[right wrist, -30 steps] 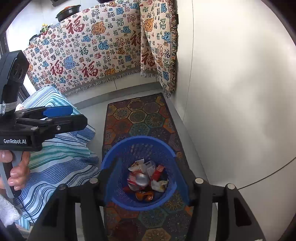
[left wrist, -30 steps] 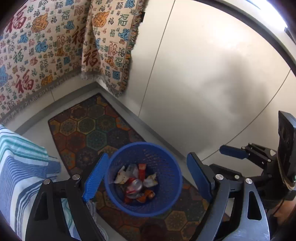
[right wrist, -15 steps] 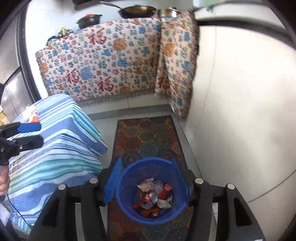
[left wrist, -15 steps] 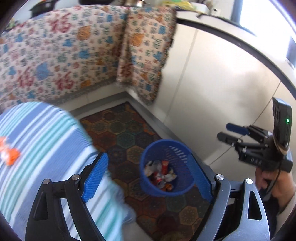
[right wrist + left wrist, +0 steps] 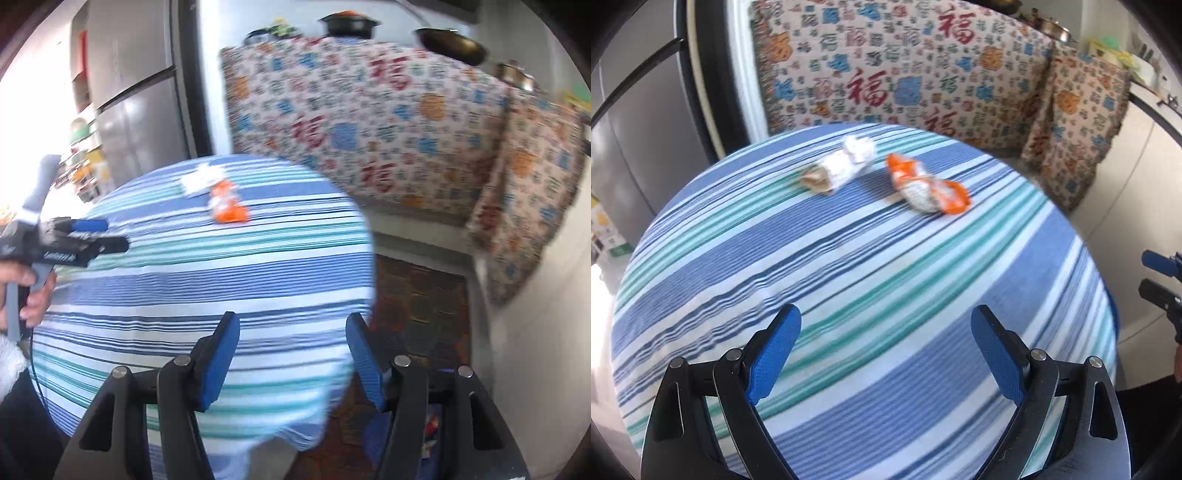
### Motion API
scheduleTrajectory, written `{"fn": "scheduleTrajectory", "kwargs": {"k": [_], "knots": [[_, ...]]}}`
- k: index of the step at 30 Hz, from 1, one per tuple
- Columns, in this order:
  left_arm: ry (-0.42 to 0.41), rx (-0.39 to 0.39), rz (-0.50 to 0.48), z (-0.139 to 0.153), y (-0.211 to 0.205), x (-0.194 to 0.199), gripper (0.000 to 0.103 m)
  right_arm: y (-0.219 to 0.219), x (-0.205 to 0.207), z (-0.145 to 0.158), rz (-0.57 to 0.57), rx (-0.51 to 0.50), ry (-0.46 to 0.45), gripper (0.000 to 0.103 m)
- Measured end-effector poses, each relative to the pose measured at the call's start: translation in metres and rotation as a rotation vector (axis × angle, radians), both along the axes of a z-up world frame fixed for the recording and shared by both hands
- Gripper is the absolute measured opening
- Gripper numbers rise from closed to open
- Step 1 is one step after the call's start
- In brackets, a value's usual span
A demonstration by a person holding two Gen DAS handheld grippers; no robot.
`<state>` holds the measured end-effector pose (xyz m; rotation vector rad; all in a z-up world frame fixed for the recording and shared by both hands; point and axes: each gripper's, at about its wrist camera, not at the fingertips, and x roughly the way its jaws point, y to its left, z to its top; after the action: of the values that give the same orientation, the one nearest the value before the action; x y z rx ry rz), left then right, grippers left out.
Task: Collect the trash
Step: 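Bring both open tools back over the remaining trash on the table, then grasp the beige leaf-print paper with the left tool while the right tool grasps the orange packet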
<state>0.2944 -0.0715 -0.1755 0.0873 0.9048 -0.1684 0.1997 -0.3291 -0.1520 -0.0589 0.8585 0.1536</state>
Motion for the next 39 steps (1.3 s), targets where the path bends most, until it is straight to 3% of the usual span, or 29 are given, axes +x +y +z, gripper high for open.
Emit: {"fn": "scheduleTrajectory", "kwargs": {"k": [4,9,15,19,32,39], "knots": [[0.006,0.039,0.035,-0.022,0.039,0.013,0.094,0.054,0.021,-0.025,0.085,-0.026,0.041,0.061],[0.046,0.055,-0.019,-0.044,0.048,0.029,0.094,0.085,0.041,-0.05,0.127,-0.07,0.084,0.061],[0.046,0.048,-0.054,-0.047,0.053,0.048,0.103,0.092,0.06,-0.06,0.133,-0.073,0.111,0.061],[0.052,0.041,-0.097,-0.047,0.053,0.063,0.103,0.095,0.073,-0.07,0.131,-0.074,0.128,0.063],[0.05,0.042,-0.105,-0.047,0.05,0.078,0.103,0.1,0.114,-0.072,0.087,-0.05,0.117,0.075],[0.053,0.04,-0.158,-0.046,0.044,0.11,0.103,0.098,0.145,-0.075,0.113,-0.033,0.143,0.084]]}}
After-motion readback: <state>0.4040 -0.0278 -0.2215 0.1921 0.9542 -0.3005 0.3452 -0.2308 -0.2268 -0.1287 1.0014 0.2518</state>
